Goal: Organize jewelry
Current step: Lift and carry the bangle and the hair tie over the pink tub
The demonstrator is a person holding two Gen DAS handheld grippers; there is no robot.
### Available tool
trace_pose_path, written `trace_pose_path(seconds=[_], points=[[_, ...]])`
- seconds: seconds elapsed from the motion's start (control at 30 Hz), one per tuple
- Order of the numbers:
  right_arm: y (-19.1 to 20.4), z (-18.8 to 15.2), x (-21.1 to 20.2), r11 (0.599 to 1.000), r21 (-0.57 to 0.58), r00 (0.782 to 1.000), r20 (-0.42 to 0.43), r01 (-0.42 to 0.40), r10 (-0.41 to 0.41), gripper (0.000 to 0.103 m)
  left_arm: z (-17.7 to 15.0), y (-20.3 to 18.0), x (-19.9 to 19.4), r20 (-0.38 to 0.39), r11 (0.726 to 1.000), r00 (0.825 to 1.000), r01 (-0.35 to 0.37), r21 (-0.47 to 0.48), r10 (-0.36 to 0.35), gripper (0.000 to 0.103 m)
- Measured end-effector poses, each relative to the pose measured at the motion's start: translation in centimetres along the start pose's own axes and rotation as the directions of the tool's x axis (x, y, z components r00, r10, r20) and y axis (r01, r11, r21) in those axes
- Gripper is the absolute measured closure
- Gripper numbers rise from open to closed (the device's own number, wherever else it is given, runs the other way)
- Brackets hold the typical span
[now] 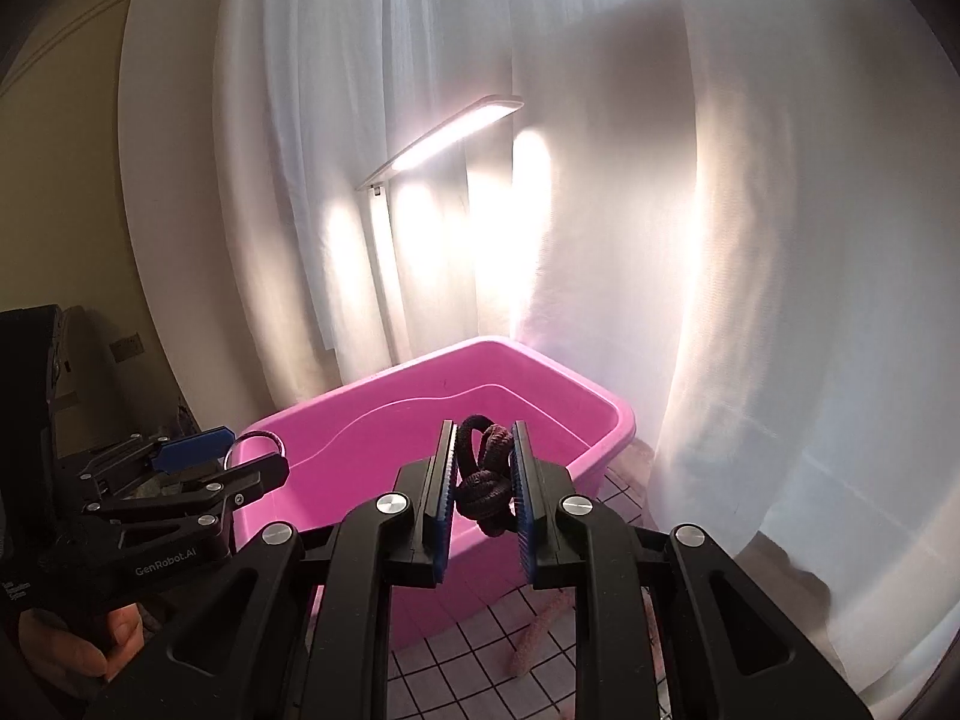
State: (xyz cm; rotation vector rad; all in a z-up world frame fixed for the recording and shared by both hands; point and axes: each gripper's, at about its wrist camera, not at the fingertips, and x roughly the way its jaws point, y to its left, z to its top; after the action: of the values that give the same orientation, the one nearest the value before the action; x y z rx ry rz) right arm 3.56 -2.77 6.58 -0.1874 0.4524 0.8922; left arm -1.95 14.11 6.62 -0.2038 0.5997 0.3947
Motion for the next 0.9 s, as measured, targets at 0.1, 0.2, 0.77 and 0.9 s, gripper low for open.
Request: trace_pose_path(seconds=[0.1,0.2,0.77,0.9], points=[[0.8,1.6,3.4,1.0,-0.002,0.999,-0.034,-0.017,0.017,0.086,1.1,1.8,2.4,-0.023,1.0,1.0,-0.005,-0.011,0.005,0.048],[1.0,2.7,7.1,0.999,0.009,0.996,-0.085,-0.036,0.037,0.086,1.8,3.2,4.7,-0.056,1.0,0.998,-0.007,-0.022,0.005,0.048],[1.3,1.4,21.6,0.997,0.066,0.892,-0.45,-0.028,0.055,0.083,1.0,7.0,14.9,-0.328,0.997,0.945,-0.029,-0.065,0.006,0.047],[0.9,1.2,22.2,0.998,0.061,0.885,-0.465,0.004,0.025,0.042,1.0,7.3,15.5,-0.34,0.998,0.94,-0.039,-0.055,0.018,0.034]])
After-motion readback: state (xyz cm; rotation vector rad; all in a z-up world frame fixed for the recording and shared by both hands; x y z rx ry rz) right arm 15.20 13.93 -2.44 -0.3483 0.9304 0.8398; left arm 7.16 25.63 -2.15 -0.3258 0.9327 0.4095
